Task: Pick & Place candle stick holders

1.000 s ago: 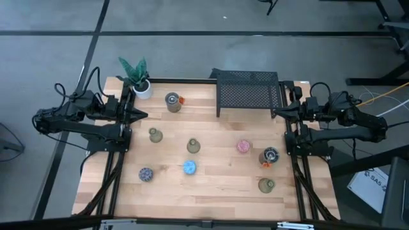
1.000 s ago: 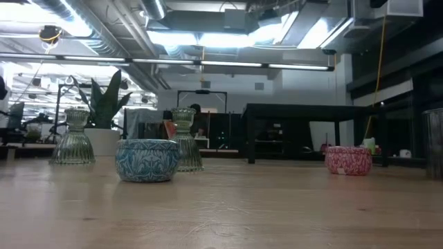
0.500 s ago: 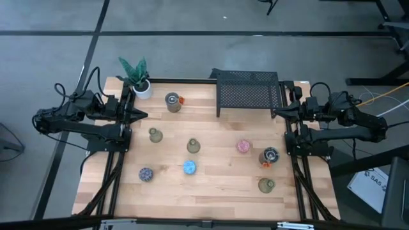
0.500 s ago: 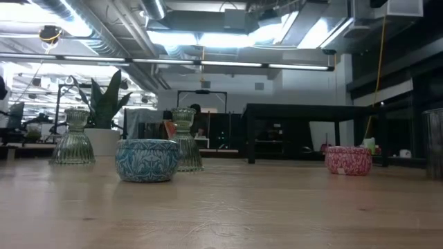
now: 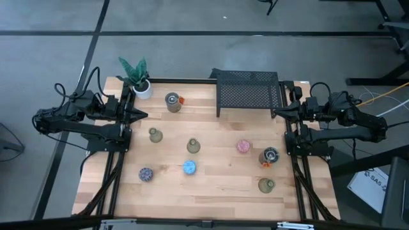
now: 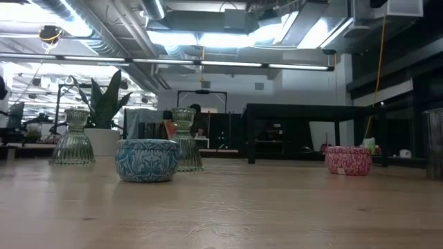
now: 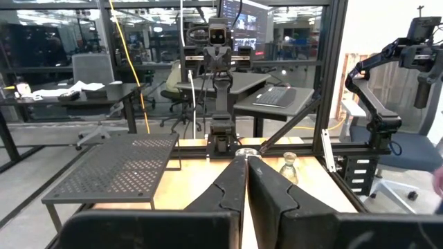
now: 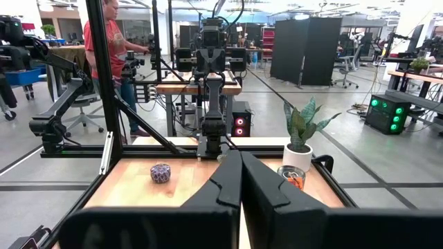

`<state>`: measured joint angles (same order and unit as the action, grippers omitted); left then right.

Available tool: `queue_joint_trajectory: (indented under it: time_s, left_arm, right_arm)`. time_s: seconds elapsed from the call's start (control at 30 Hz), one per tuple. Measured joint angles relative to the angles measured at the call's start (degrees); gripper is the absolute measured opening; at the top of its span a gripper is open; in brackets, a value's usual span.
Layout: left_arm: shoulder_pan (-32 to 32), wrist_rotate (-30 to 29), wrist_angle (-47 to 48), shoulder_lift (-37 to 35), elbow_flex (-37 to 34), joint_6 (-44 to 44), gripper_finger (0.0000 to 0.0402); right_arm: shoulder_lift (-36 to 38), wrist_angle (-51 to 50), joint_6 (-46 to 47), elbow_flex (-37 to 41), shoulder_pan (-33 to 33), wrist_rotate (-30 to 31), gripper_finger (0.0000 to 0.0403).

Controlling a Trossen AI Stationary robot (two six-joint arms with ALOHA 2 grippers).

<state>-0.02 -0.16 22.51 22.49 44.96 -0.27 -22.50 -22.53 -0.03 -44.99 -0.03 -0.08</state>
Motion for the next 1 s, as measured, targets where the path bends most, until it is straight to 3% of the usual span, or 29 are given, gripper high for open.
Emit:
queue_joint_trajectory:
  time_s: [1.0]
  left_arm:
    - [0.00,0.00,0.00,0.00,-0.01,1.49,0.0009]
  right_arm:
    - [0.02,0.00,0.00,0.00,0.02,0.01,0.0007]
